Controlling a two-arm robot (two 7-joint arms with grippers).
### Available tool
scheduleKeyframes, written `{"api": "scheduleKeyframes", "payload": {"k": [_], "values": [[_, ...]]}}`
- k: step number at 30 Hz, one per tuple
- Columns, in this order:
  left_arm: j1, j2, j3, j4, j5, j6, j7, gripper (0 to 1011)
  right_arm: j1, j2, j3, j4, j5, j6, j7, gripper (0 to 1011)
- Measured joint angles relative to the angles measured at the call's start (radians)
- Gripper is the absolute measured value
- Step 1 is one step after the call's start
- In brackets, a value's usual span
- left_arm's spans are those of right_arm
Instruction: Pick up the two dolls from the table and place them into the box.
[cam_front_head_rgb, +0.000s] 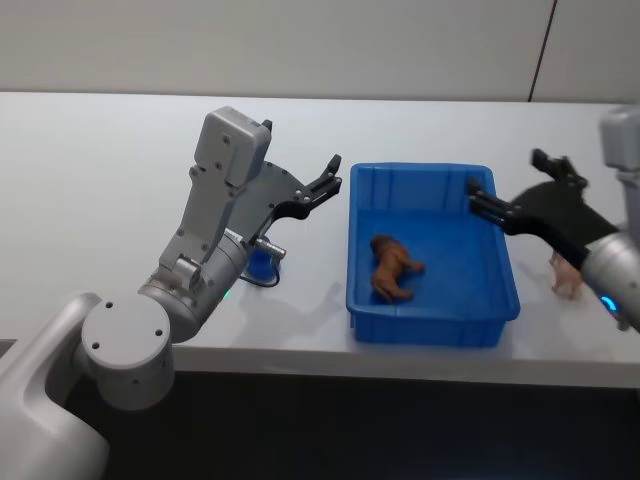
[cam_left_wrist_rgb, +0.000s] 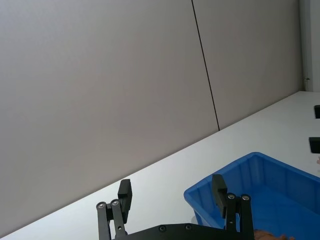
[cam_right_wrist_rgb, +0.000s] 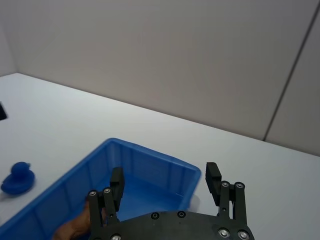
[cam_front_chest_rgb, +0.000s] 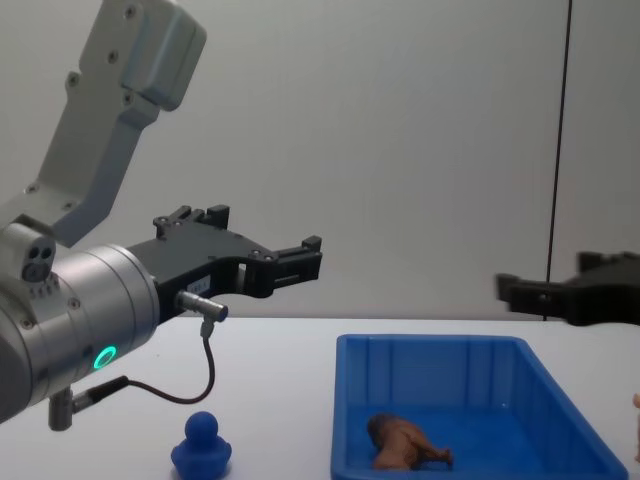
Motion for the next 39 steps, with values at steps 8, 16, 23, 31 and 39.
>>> {"api": "scheduleKeyframes", "payload": {"k": [8,16,23,31,39], "values": [[0.0,0.0,0.0,0.0,0.0,0.0,0.0,1001,-0.054,0.046,0.04,-0.013,0.039,0.004,-0.077,1002],[0.0,0.0,0.0,0.0,0.0,0.0,0.0,1001,-0.101,0.08,0.068,-0.009,0.06,0.026,-0.125,1001],[0.0,0.0,0.0,0.0,0.0,0.0,0.0,1001,-0.123,0.091,0.078,0.014,0.07,0.043,-0.143,1001],[0.0,0.0,0.0,0.0,0.0,0.0,0.0,1001,-0.129,0.084,0.073,0.058,0.069,0.051,-0.146,1001],[0.0,0.0,0.0,0.0,0.0,0.0,0.0,1001,-0.117,0.068,0.064,0.096,0.059,0.052,-0.145,1001]]}}
